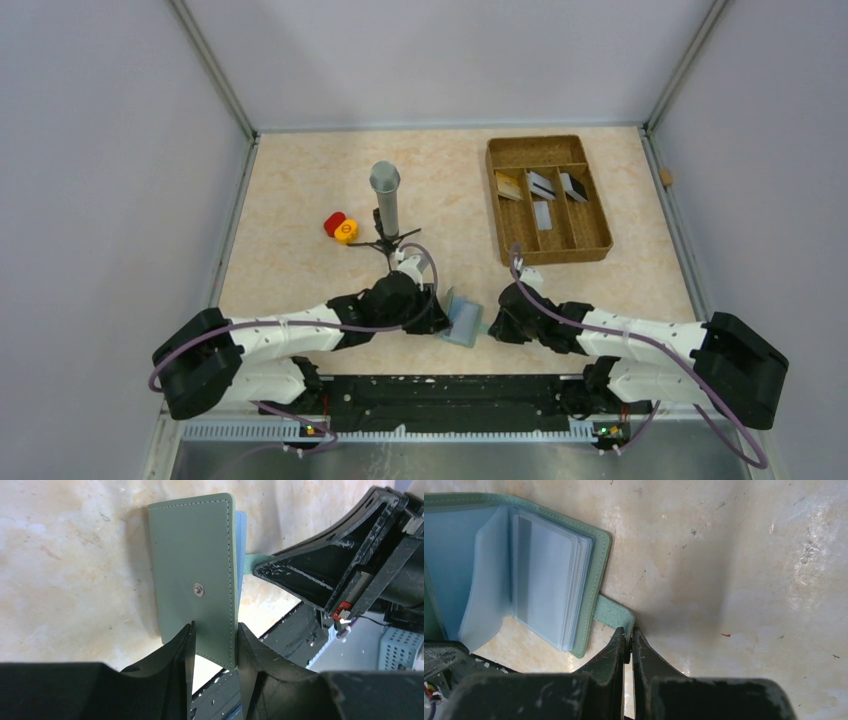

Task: Put the credit cards into the card holder
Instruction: Turn over the card slot in the card holder.

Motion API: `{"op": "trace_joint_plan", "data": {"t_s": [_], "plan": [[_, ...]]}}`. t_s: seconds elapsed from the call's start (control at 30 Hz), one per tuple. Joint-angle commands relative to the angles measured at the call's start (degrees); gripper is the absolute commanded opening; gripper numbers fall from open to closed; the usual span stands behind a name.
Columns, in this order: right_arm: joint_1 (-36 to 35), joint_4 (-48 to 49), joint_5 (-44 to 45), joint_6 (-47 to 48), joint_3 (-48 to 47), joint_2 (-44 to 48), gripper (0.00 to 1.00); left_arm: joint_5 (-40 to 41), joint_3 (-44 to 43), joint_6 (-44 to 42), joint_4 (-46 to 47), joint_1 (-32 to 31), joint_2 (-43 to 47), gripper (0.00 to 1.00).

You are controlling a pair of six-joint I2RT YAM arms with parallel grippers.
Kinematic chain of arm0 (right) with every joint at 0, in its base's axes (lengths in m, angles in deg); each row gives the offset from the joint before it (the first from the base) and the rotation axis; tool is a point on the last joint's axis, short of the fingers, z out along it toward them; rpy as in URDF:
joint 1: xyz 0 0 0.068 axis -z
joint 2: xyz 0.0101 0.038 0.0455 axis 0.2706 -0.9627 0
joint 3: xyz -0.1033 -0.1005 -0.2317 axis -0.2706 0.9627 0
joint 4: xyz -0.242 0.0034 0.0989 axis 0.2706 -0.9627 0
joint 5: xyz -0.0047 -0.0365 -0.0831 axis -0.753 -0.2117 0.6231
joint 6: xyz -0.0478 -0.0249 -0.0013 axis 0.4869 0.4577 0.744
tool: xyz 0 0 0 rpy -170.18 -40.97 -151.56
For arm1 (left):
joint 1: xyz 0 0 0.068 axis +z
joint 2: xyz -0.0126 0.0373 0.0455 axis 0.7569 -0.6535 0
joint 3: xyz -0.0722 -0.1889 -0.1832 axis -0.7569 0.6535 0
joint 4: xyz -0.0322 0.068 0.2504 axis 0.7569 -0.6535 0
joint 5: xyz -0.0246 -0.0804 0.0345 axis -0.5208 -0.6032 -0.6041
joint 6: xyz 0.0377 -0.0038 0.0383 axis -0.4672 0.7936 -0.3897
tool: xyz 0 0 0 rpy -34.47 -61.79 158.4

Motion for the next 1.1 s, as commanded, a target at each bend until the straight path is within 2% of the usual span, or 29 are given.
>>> {"op": "trace_joint_plan", "data": {"t_s": [0.0,0.17,0.4,0.6,0.7,0.93,1.03,1.07], "plan": [[0.11,-3.33,1.34,-0.91,0.93,0.33,0.0,7.87,-0.15,0.39,-6.99,-0.2,3.66,0.38],[0.11,-5.63,3.47,-1.02,0.49,2.03,0.0,12.0,1.26,1.02,-11.9,-0.2,7.75,0.39],[0.14,-7.75,4.54,-0.79,-0.57,1.72,0.0,15.49,0.86,2.31,-18.34,-0.19,7.4,0.43],[0.18,-11.74,6.49,0.87,-3.15,2.59,0.0,18.44,2.05,3.75,-20.98,-0.19,10.05,0.54],[0.32,-14.25,7.6,2.23,-5.38,2.9,0.11,18.8,2.64,3.32,-21.87,0.01,12.25,0.6],[1.83,-22.09,8.46,8.81,-13.97,4.62,0.53,16.01,3.01,0.3,-22.85,3.08,17.69,0.75],[2.98,-26.51,9.57,13.19,-19.31,5.45,0.67,12.56,2.44,-1.64,-24.1,6.28,20.36,0.79],[4.0,-27.63,9.66,15.11,-21.32,5.54,0.69,11.62,2.2,-2.3,-24.76,7.25,21.45,0.8]]}}
